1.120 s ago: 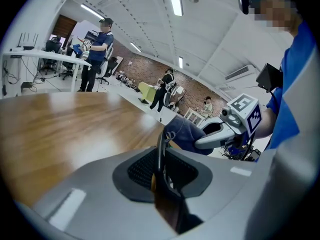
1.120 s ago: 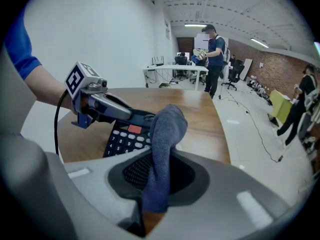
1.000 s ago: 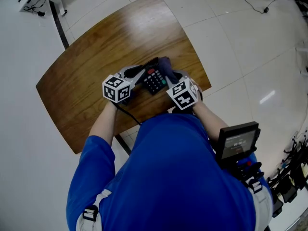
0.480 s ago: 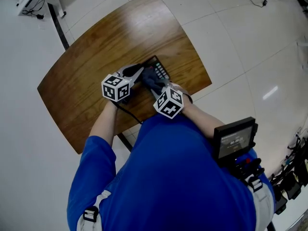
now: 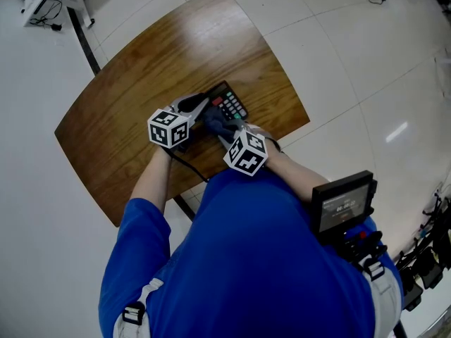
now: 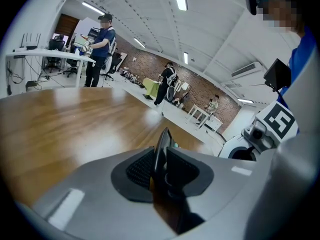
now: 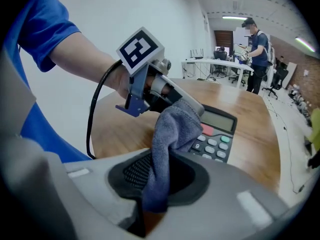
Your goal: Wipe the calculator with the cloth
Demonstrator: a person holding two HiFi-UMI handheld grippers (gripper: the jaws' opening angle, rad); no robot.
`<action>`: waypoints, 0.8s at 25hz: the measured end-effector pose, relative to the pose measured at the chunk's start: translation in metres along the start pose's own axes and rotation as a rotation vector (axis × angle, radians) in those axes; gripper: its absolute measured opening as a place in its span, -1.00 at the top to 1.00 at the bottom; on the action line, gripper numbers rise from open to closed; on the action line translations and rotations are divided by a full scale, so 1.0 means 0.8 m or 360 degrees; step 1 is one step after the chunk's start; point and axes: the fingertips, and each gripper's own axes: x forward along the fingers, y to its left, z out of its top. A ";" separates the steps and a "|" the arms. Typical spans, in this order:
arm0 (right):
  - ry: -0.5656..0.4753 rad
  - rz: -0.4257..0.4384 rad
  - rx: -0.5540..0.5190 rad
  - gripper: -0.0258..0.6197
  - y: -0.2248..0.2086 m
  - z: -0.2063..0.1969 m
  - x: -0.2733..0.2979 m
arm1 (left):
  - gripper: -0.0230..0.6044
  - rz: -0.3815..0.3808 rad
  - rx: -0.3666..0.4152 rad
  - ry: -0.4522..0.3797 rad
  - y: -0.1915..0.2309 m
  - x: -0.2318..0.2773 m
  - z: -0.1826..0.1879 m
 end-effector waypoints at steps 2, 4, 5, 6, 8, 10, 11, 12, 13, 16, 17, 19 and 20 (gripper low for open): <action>-0.0027 -0.0048 0.0027 0.71 -0.009 -0.002 -0.010 | 0.65 0.0011 0.0004 0.0010 0.002 0.003 -0.002; -0.0056 -0.0105 0.0068 0.71 -0.021 -0.005 -0.025 | 0.63 0.0022 0.0011 0.0019 0.004 0.005 -0.004; -0.0068 -0.0135 0.0094 0.71 -0.028 -0.007 -0.031 | 0.62 0.0027 0.0014 0.0022 0.006 0.006 -0.005; -0.0079 -0.0166 0.0123 0.71 -0.034 -0.010 -0.038 | 0.61 0.0034 0.0019 0.0022 0.007 0.006 -0.006; -0.0096 -0.0223 0.0187 0.71 -0.047 -0.018 -0.052 | 0.59 0.0055 0.0033 0.0022 0.009 0.006 -0.009; -0.0108 -0.0276 0.0245 0.71 -0.060 -0.026 -0.068 | 0.57 0.0075 0.0037 0.0021 0.009 0.006 -0.010; -0.0113 -0.0300 0.0270 0.71 -0.066 -0.029 -0.075 | 0.57 0.0085 0.0036 0.0019 0.009 0.005 -0.010; -0.0118 -0.0321 0.0293 0.71 -0.071 -0.033 -0.082 | 0.56 0.0092 0.0036 0.0015 0.008 0.004 -0.010; -0.0121 -0.0339 0.0315 0.71 -0.075 -0.036 -0.089 | 0.56 0.0098 0.0036 0.0010 0.008 0.003 -0.010; -0.0141 -0.0376 0.0383 0.71 -0.086 -0.046 -0.101 | 0.54 0.0114 0.0042 -0.0010 0.006 0.001 -0.009; -0.0151 -0.0385 0.0411 0.71 -0.090 -0.050 -0.103 | 0.51 0.0121 0.0040 -0.0022 0.007 0.000 -0.008; -0.0161 -0.0412 0.0470 0.71 -0.100 -0.059 -0.108 | 0.43 0.0141 0.0030 -0.0051 0.011 -0.002 -0.007; -0.0159 -0.0432 0.0493 0.71 -0.107 -0.064 -0.111 | 0.40 0.0155 0.0027 -0.0065 0.014 -0.004 -0.007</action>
